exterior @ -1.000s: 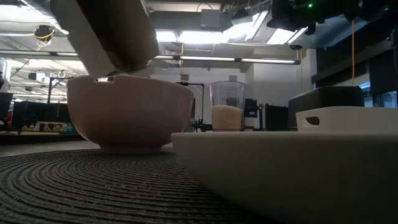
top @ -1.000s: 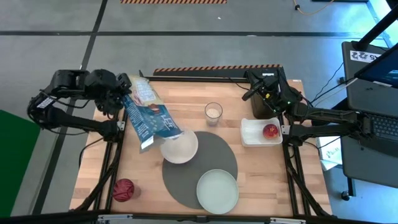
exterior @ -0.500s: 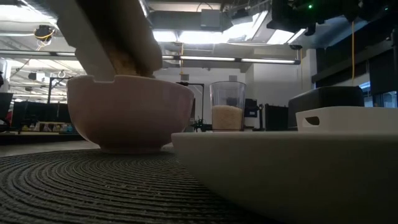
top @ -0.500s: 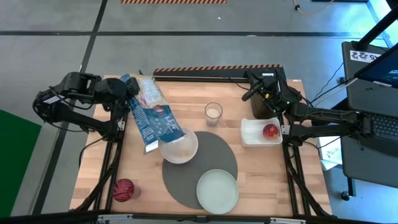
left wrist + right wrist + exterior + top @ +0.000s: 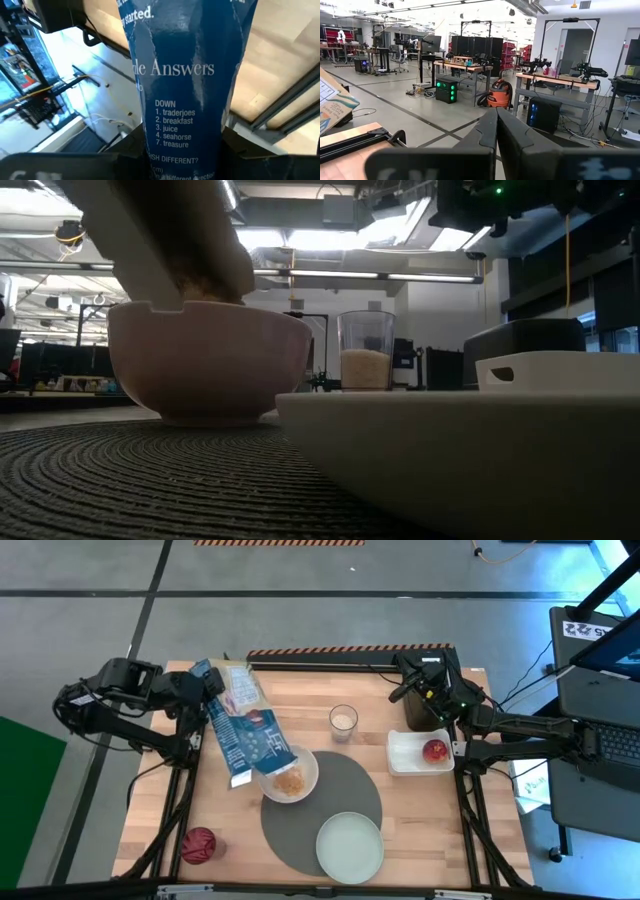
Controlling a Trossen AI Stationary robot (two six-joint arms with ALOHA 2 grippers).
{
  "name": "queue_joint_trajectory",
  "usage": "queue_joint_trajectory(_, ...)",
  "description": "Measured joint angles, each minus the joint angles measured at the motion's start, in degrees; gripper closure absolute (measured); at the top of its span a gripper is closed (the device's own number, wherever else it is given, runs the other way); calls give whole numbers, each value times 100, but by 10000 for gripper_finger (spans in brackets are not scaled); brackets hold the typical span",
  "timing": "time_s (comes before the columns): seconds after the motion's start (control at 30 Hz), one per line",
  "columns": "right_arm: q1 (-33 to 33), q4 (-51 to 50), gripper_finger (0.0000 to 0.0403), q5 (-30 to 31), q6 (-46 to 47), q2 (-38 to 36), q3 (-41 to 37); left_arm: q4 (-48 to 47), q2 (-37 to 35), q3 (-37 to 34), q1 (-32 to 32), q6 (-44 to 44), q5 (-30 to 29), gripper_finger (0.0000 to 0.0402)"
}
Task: Arrange a breakfast setting
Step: Pour the cereal into the white bowl
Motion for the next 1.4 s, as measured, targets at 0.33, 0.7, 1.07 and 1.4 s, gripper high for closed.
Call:
queue_joint_trajectory(0.33, 2, -184, 393, -16, 50, 0, 0, 19, 0, 0, -263, 129, -256, 283)
queue_joint_trajectory(0.7, 1, -201, 393, -16, 68, 0, 0, 442, 10, 0, -623, 337, -283, 283)
queue_joint_trajectory(1.07, 2, -197, 393, -16, 68, 0, 0, 492, 56, 0, -857, 597, -675, 283)
queue_joint_trajectory(1.4, 2, -197, 393, -18, 68, 0, 0, 749, 118, 1, -1070, 967, -998, 283)
